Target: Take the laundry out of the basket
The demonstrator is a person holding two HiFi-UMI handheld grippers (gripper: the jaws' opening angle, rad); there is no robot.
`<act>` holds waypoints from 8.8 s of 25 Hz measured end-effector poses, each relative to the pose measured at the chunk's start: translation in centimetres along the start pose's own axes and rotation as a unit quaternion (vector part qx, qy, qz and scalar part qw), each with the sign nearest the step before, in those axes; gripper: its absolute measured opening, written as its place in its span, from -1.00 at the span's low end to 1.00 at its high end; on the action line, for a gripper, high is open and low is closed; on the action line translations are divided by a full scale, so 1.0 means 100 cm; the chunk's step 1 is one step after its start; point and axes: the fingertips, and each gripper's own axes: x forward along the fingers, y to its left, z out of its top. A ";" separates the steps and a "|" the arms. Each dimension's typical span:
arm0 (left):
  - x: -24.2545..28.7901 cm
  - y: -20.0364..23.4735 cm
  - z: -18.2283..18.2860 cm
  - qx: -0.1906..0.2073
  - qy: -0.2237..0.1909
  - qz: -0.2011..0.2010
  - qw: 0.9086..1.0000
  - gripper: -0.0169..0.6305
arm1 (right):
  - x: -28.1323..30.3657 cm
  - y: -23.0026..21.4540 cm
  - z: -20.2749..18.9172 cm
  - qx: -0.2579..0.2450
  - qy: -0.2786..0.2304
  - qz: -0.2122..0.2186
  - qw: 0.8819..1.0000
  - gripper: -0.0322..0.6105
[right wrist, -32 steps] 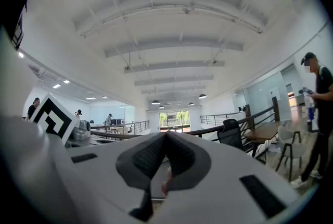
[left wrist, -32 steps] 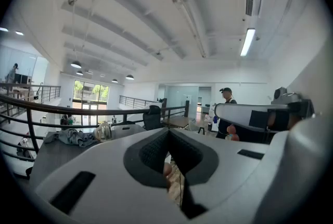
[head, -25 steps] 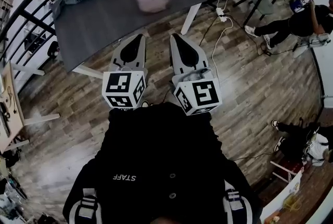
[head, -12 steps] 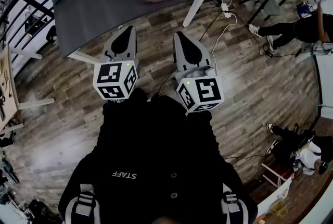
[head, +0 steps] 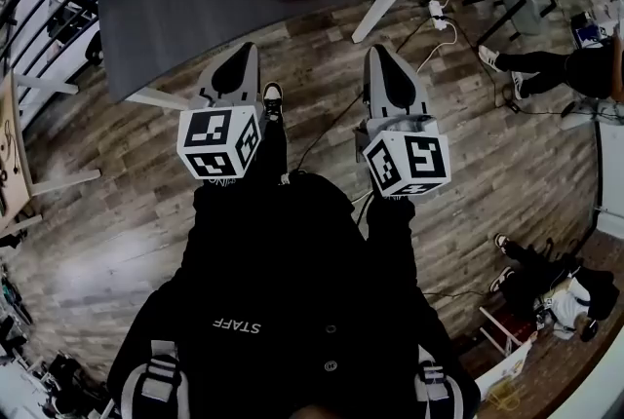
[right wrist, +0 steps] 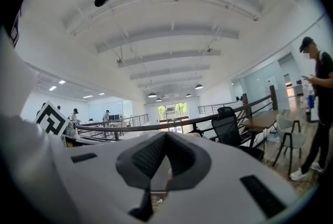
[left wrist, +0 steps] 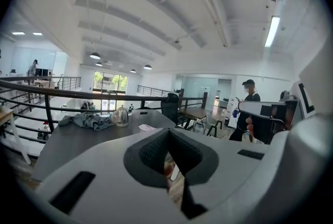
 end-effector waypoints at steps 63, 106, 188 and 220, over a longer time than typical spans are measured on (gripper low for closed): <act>0.473 0.131 -0.004 -0.112 0.202 0.080 0.970 -0.95 | 0.465 -0.184 -0.113 -0.002 0.273 0.029 0.962 -0.86; 0.576 0.177 -0.202 -0.181 0.403 0.080 0.894 0.82 | 0.545 -0.213 -0.150 0.021 0.302 0.066 0.951 -0.86; 0.398 0.122 0.282 0.071 -0.163 0.116 0.977 -0.08 | 0.449 -0.168 0.147 -0.058 -0.068 0.018 0.996 -0.86; 0.383 0.102 0.303 0.098 -0.195 0.126 0.968 -0.06 | 0.438 -0.167 0.161 -0.095 -0.083 0.002 0.992 -0.86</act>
